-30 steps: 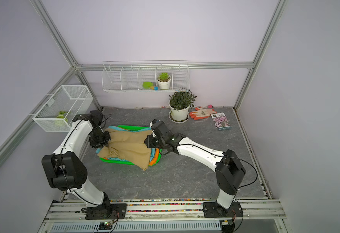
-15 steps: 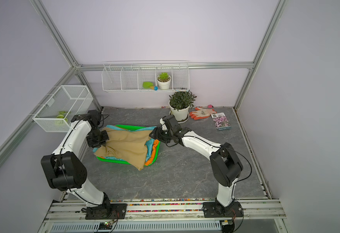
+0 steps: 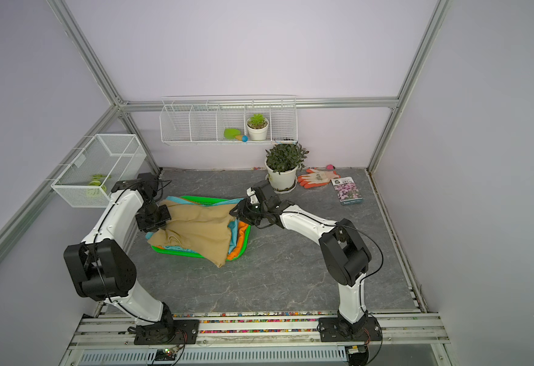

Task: Put the folded long pants in the basket
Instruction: Place the long pant in the basket.

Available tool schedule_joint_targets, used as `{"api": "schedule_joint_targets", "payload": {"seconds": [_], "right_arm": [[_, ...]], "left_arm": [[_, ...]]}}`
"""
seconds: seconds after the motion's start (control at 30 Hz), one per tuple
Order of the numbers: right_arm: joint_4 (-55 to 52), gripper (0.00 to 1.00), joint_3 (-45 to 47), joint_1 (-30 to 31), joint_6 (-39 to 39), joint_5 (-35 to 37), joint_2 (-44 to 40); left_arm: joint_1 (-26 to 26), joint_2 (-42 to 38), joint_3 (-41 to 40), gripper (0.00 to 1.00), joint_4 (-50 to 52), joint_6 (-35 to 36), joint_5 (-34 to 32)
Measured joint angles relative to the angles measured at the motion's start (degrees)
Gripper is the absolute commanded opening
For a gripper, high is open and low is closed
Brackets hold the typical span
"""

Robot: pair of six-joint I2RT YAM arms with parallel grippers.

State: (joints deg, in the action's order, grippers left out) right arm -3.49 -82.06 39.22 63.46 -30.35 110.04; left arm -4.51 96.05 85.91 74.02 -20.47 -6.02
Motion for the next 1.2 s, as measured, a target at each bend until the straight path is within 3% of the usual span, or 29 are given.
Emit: {"api": "schedule_joint_targets", "payload": {"seconds": [0.2,0.73,1.03,1.2], "right_arm": [[-3.19,0.54,-3.13,-0.31,0.13,-0.79,0.26],[-4.17,0.49,-3.23,2.27,0.68,-1.53,0.02],[-6.36,0.29,-9.99,-0.63,-1.97,-0.55,4.39],[-6.78,0.11,-12.17,-1.75,-7.63,0.09,6.25]], "left_arm": [[-0.09,-0.07,-0.04,0.0,-0.07,0.0,0.02],[-0.09,-0.07,-0.04,0.0,-0.04,0.0,0.04],[-0.09,-0.07,-0.04,0.0,-0.07,0.0,0.07],[-0.09,-0.39,-0.46,0.0,-0.44,0.0,0.07]]}}
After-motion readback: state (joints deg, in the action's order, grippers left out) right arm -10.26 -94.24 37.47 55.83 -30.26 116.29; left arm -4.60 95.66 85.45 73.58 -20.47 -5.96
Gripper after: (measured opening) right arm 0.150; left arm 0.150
